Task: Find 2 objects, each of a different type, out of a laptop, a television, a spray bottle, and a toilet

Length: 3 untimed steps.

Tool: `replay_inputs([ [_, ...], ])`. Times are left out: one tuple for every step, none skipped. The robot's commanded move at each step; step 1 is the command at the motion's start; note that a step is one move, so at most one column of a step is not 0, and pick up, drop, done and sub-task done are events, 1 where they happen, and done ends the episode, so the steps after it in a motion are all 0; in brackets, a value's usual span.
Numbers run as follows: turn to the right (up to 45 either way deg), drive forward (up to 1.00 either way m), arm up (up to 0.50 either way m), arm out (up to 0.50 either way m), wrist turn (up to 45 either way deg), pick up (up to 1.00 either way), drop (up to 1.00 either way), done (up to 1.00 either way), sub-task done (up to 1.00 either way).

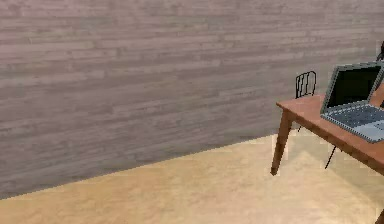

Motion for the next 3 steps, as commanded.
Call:
replay_inputs([
  [15.0, 0.0, 0.0, 0.0, 0.0, 0.0, 0.0, 0.0, 0.0],
  [0.0, 0.3, 0.0, 0.0, 0.0, 0.0, 0.0, 0.0, 0.0],
  [45.0, 0.0, 0.0, 0.0, 0.0, 0.0, 0.0, 0.0, 0.0],
])
